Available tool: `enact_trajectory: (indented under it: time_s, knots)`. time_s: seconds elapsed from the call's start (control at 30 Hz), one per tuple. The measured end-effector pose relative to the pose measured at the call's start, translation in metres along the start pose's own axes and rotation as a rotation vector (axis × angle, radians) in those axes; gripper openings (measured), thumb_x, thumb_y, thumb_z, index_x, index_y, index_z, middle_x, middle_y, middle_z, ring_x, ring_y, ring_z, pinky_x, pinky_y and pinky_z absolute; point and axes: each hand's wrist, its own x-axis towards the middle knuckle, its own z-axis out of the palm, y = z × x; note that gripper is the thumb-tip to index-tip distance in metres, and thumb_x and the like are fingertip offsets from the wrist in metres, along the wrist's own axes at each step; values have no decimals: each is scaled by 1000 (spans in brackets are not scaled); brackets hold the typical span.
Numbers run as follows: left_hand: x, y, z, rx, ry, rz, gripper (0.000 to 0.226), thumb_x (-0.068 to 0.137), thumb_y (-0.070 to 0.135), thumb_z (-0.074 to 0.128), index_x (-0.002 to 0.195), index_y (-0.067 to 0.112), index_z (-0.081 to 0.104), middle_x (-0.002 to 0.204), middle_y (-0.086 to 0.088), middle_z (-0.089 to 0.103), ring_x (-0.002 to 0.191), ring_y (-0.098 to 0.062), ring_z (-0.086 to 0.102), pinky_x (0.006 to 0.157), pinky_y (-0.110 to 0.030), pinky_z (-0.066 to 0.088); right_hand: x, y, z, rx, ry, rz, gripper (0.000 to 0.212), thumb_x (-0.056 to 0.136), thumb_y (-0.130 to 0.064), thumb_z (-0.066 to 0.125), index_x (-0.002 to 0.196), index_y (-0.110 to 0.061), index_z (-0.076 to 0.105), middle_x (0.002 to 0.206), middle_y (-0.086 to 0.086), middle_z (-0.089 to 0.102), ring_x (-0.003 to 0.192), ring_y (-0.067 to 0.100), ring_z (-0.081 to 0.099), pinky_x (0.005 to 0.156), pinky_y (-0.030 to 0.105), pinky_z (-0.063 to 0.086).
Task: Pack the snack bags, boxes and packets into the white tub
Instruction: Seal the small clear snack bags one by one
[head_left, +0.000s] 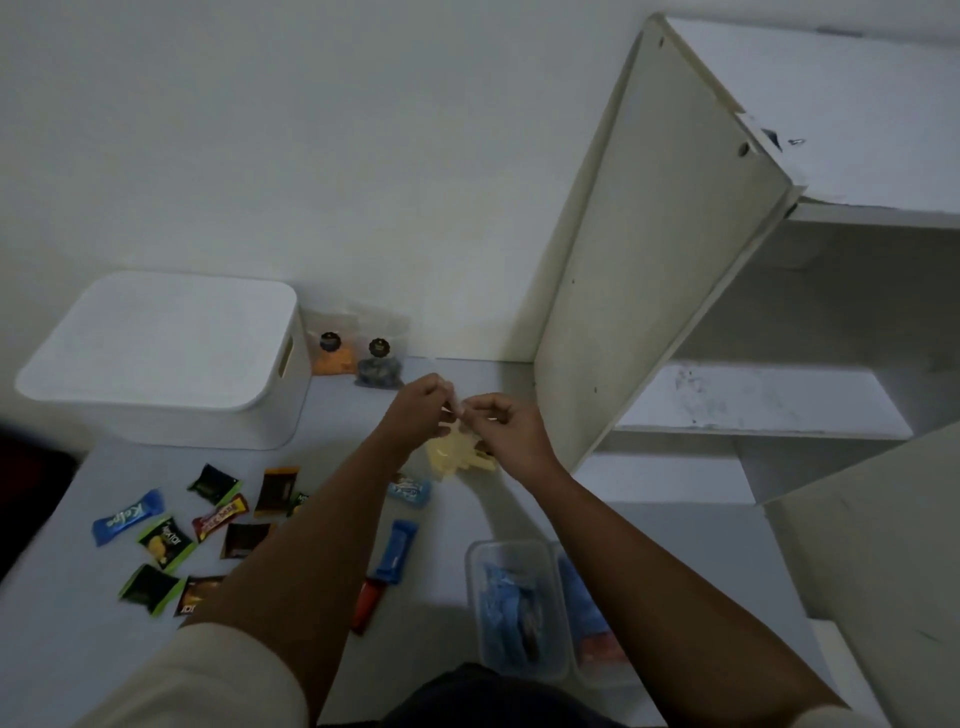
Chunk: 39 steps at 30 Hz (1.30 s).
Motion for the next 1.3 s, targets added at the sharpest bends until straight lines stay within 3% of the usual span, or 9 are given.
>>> enact_trajectory:
  time_s: [0.2, 0.33, 0.6, 0.83, 1.0, 1.17, 1.3]
  knots:
    - [20, 6, -8, 250, -131, 42, 27, 105, 20, 42, 82, 18, 56, 91, -6, 66, 84, -19, 62, 78, -34, 48, 27, 0, 2, -64, 33, 25, 14, 92, -17, 71, 81, -8, 70, 80, 9, 70, 69, 22, 69, 62, 41, 60]
    - [28, 12, -16, 280, -136, 47, 28, 104, 21, 44, 81, 18, 59, 95, -13, 68, 87, -21, 63, 79, -34, 49, 39, -6, 7, -77, 15, 19, 17, 94, -14, 68, 88, 1, 66, 88, 19, 71, 71, 22, 69, 62, 38, 62]
    - [29, 18, -15, 280, -208, 43, 26, 102, 16, 44, 79, 12, 57, 84, -12, 60, 81, -21, 54, 73, -32, 43, 46, -13, 4, 21, 24, 63, 13, 95, -12, 66, 82, -9, 69, 85, 20, 72, 69, 26, 69, 64, 39, 61]
    - [25, 17, -12, 298, -99, 140, 28, 101, 14, 42, 76, 10, 53, 75, -13, 56, 72, -22, 53, 73, -37, 45, 36, -15, 0, -41, -87, 45, 12, 96, -7, 64, 85, -8, 69, 78, 13, 68, 68, 20, 64, 57, 26, 57]
    - [20, 27, -7, 190, -168, 79, 24, 97, 2, 42, 76, 5, 54, 79, -17, 56, 71, -23, 54, 68, -34, 46, 33, -19, -3, -33, -29, 42, 22, 99, -16, 63, 84, -1, 67, 80, 15, 71, 68, 23, 66, 59, 34, 58]
    - [18, 26, -8, 251, -148, 149, 24, 99, 10, 47, 77, 11, 55, 70, -6, 60, 66, -16, 56, 71, -36, 49, 36, -28, -3, -25, 7, -17, 26, 101, -18, 59, 88, 4, 64, 81, 20, 70, 69, 30, 69, 62, 41, 62]
    - [18, 27, -12, 223, -76, 191, 20, 100, 10, 49, 83, 7, 59, 76, -13, 64, 69, -22, 63, 75, -41, 56, 32, -32, -2, 20, -9, -25, 9, 95, -11, 68, 90, -4, 68, 72, 10, 68, 67, 25, 69, 60, 34, 60]
